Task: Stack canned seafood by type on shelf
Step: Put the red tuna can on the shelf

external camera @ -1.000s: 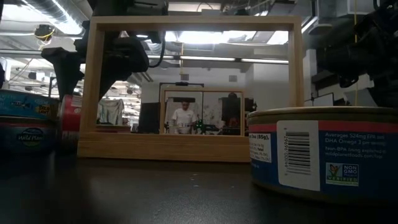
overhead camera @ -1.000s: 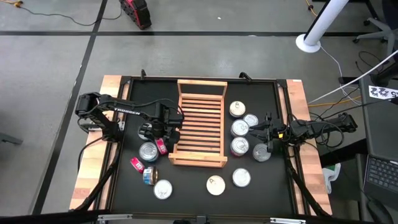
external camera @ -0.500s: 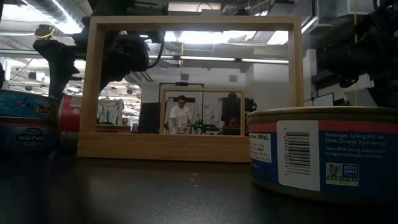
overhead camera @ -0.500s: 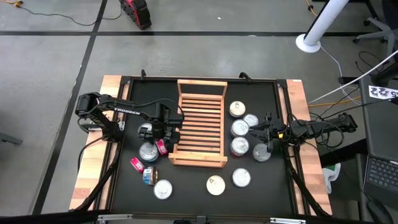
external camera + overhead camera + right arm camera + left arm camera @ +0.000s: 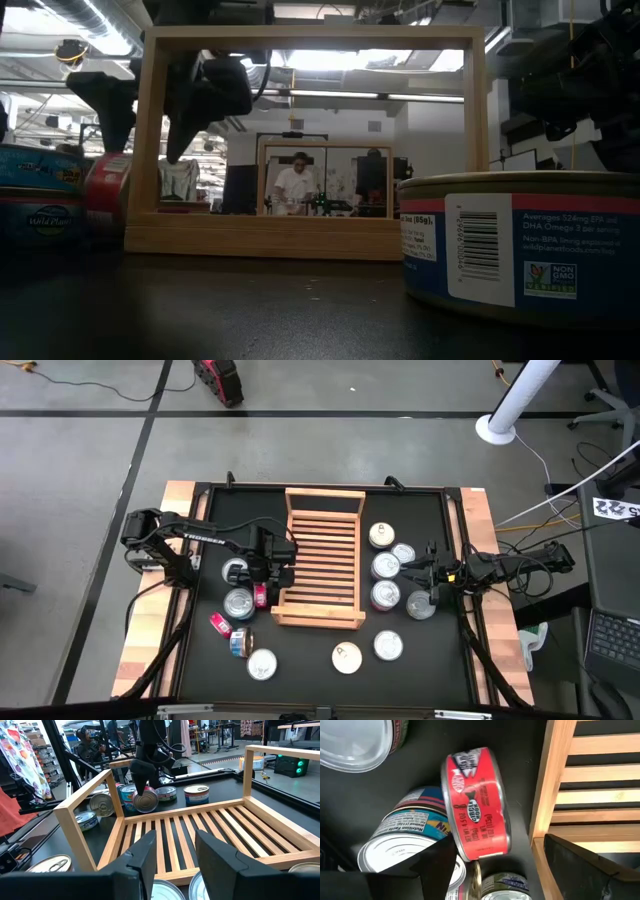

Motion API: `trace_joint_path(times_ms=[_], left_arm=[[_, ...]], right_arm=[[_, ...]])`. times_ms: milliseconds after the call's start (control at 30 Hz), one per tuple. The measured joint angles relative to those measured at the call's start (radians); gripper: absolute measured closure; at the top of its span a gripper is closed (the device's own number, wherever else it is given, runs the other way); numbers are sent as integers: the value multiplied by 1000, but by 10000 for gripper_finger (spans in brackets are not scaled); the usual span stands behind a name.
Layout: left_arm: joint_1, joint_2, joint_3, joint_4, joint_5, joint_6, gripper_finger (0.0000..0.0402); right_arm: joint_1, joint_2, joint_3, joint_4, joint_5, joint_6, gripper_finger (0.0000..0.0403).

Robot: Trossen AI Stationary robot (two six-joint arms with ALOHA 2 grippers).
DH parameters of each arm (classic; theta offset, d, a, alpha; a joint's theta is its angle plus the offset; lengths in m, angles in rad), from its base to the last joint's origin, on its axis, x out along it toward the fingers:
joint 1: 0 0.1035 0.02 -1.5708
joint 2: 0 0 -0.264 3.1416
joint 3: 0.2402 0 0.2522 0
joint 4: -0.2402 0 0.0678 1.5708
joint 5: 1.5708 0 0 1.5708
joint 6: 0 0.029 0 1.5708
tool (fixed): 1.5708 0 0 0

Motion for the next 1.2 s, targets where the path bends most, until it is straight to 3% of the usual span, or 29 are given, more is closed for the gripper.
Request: trace_joint_path(times_ms=[433,533,833,1200], left_arm=[[-6,0,-76,44,-36,57,119],[-6,0,-83,53,-37,93,143],[-5,-3,-82,61,-36,196,268],[1,-14,30,49,-92,366,267]], right_arm=[[0,0,0,0,0,0,267],[0,0,0,0,0,0,267],[0,0,0,0,0,-3,267],[0,0,0,0,0,-3,267]])
